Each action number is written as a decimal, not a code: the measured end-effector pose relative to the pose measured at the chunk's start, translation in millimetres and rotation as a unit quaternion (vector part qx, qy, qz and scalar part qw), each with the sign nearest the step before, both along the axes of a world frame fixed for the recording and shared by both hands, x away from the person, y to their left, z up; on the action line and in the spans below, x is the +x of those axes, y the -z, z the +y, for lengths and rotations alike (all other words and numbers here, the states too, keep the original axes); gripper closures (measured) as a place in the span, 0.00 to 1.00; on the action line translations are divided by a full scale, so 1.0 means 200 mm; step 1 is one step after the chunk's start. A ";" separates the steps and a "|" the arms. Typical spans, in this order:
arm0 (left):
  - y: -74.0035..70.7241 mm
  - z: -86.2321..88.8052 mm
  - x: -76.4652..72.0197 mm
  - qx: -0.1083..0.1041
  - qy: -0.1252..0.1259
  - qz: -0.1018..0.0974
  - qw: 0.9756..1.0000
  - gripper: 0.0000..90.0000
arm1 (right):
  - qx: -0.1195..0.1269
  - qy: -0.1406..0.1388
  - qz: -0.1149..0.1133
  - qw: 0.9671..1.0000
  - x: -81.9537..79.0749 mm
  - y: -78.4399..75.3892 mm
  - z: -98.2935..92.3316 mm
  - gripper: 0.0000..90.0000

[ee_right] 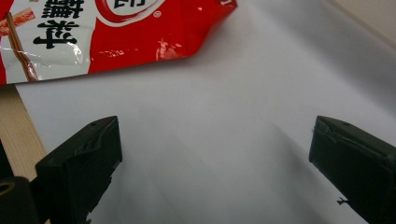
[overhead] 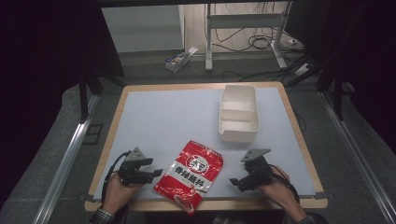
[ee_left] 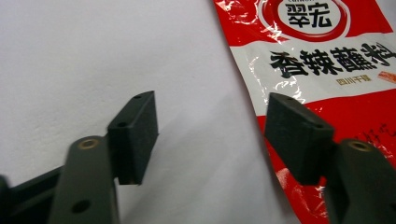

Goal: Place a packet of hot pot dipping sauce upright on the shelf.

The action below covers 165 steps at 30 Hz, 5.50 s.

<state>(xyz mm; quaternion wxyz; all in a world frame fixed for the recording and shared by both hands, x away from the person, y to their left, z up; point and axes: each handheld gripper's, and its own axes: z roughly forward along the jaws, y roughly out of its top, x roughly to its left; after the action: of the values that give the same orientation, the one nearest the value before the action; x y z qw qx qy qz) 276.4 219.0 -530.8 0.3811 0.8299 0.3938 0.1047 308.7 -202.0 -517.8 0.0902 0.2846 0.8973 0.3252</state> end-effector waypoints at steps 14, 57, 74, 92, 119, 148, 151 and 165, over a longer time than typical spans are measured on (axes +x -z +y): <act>0.00 0.02 0.01 -0.001 0.004 -0.011 1.000 0.27 | 0.024 -0.030 0.040 0.998 0.10 0.03 0.21 0.06; 0.02 0.00 0.03 0.005 0.012 -0.010 1.000 0.23 | 0.080 -0.123 0.083 0.986 0.18 -0.14 0.59 0.99; 0.02 0.01 0.04 -0.001 0.002 -0.002 1.000 0.08 | 0.093 -0.143 0.042 0.984 0.21 -0.43 0.59 0.99; 0.02 0.01 0.04 -0.003 0.007 -0.007 1.000 0.08 | 0.082 -0.112 -0.025 0.990 0.32 -0.67 0.58 0.99; 0.03 0.00 0.04 -0.001 0.020 -0.001 1.000 0.07 | 0.113 -0.057 -0.066 0.990 0.61 -0.82 0.62 0.99; 0.03 -0.01 0.04 0.011 0.026 -0.011 1.000 0.04 | 0.109 0.017 -0.104 0.988 0.96 -0.94 0.52 0.99; 0.03 -0.01 0.04 0.013 0.027 -0.011 1.000 0.04 | 0.108 0.024 -0.110 0.988 1.00 -0.95 0.50 0.99; 0.03 -0.02 0.04 0.014 0.035 -0.010 0.999 0.04 | 0.101 0.050 -0.126 0.986 1.15 -0.92 0.43 0.99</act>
<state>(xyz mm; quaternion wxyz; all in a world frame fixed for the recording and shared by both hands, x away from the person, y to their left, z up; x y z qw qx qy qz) 283.5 215.7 -536.8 0.3770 0.8472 0.3592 0.1053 539.0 -115.5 -334.1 0.1891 0.2936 0.8262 0.4421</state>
